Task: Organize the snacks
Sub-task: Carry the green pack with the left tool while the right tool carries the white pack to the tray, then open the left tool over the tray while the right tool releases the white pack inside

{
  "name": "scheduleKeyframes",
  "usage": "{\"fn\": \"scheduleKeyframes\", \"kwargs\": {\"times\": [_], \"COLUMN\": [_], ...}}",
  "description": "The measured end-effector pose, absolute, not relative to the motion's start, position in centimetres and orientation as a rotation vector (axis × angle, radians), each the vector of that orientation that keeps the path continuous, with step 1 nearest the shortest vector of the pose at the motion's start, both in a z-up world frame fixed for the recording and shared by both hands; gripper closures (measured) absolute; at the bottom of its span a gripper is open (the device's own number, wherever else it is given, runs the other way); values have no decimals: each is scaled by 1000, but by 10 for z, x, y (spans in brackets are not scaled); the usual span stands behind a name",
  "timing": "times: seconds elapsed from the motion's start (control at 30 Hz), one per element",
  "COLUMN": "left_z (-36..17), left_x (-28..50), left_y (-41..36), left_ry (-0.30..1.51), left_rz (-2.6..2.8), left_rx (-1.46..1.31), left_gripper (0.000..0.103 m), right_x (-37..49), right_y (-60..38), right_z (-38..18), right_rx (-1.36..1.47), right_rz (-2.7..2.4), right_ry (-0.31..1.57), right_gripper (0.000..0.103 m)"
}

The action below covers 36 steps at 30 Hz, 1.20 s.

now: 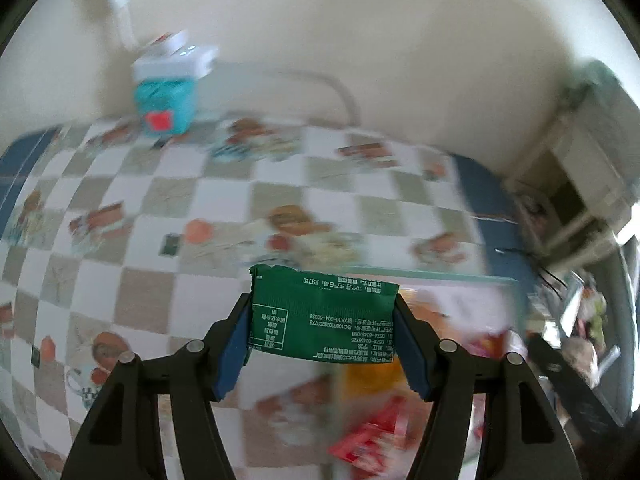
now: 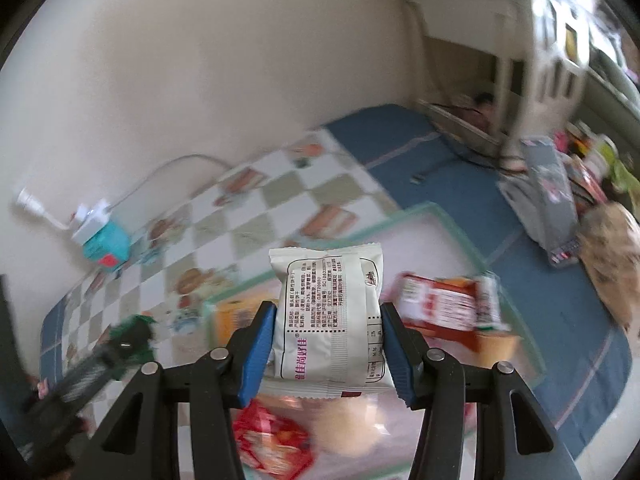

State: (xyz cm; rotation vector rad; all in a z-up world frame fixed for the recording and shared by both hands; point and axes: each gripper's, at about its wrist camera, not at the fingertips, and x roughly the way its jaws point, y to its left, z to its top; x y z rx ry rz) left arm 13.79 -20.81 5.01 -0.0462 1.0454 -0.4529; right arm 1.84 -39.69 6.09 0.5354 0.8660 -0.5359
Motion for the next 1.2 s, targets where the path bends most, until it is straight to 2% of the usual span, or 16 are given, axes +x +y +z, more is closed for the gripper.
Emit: {"fn": "scheduleKeyframes", "kwargs": {"times": [0.33,0.63,0.83,0.87,0.93,1.0,1.1,1.2], "left_z": [53,35,43,44,46,47,44,36], "left_x": [91,92,94,94,95,94,91,88], "left_y": [-286,-293,-272,-266,-254,-237,-210,-181], "left_ry": [1063,1133,1123,1122,1119,1111,1093,1105], "left_rz": [-655,-654,-642,-633,-605,-561,-481,-383], "left_rx": [24,14,-44,-53,-66,-80,-95,-104], "left_gripper": [35,32,24,23,22,15,9,8], "right_x": [-10,-17,-18,-19,-21,-22,-26,-31], "right_y": [-429,-442,-441,-440,-437,-434,-426,-413], "right_z": [25,-2,-7,-6,-5,-2,2,4], "right_rx": [597,673,689,683,674,659,619,580], "right_rz": [-601,-589,-587,-592,-593,-594,-599,-592], "right_ry": [962,1007,1011,1009,999,995,986,985], "right_gripper": [48,47,28,22,17,1,0,0]}}
